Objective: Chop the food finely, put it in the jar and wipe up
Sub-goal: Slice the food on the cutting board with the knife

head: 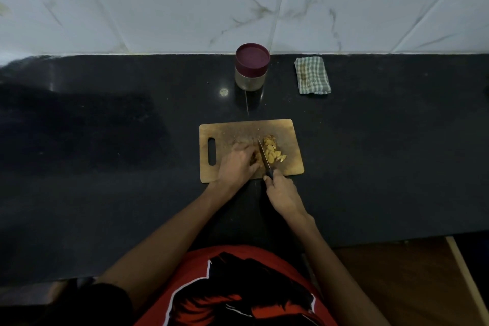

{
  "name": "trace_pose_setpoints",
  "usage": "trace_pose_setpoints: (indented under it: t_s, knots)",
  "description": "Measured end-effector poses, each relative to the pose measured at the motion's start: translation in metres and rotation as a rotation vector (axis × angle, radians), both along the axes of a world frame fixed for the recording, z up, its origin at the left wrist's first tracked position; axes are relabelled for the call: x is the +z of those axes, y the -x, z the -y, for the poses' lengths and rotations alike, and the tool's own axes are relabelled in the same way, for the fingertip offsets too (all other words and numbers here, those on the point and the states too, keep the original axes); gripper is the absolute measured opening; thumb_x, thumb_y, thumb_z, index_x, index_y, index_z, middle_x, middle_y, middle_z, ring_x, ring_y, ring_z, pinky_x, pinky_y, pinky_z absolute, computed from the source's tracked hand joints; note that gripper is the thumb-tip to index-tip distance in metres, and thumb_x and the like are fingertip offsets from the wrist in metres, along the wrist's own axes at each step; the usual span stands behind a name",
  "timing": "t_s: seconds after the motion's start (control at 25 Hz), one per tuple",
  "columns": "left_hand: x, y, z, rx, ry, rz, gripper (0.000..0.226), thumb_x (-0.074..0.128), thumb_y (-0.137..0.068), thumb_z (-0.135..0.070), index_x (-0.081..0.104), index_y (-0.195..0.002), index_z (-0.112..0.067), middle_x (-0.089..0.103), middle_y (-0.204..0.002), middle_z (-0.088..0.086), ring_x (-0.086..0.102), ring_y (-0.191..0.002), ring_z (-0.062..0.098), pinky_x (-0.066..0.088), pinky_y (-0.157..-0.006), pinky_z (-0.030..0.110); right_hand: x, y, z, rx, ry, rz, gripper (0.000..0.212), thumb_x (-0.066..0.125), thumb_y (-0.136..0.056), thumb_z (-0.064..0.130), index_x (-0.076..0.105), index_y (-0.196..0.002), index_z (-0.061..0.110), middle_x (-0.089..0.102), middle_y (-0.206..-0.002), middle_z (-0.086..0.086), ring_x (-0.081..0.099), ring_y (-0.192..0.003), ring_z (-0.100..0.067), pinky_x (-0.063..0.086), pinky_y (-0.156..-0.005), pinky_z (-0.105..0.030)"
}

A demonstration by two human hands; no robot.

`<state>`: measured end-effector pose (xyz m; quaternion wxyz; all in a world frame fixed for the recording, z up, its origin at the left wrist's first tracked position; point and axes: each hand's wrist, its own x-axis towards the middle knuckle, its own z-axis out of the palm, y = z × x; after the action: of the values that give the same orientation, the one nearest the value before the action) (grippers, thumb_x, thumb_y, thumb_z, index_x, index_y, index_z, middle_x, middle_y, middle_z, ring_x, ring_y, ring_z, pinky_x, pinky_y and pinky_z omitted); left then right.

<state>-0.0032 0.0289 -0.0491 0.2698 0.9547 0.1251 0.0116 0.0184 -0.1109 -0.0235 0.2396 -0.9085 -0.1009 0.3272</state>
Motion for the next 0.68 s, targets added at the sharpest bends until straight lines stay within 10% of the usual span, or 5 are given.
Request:
trace_pose_setpoints:
  t_s: [0.36,0.68]
  knots:
    - [0.015,-0.012,-0.016,0.000,0.148,-0.074,0.051,0.073,-0.079,-0.014,0.055,-0.127,-0.008,0.049,-0.136,0.007,0.057,-0.109,0.018,0.049,-0.092,0.029,0.001,0.000,-0.003,-0.004,0.004,-0.021,0.024,0.040,-0.104,0.033,0.051,-0.113,0.014,0.059,-0.110,-0.009,0.059,-0.103,-0.026,0.049,-0.090,-0.049]
    - [0.012,-0.009,-0.035,0.265,0.382,0.039,0.015,0.066,-0.086,-0.011,0.070,-0.100,-0.010,0.071,-0.099,0.001,0.064,-0.083,0.005,0.053,-0.074,0.017,0.000,0.007,-0.011,0.029,-0.013,-0.076,0.026,0.039,-0.104,0.034,0.051,-0.114,0.012,0.059,-0.112,-0.011,0.059,-0.105,-0.026,0.049,-0.091,-0.048]
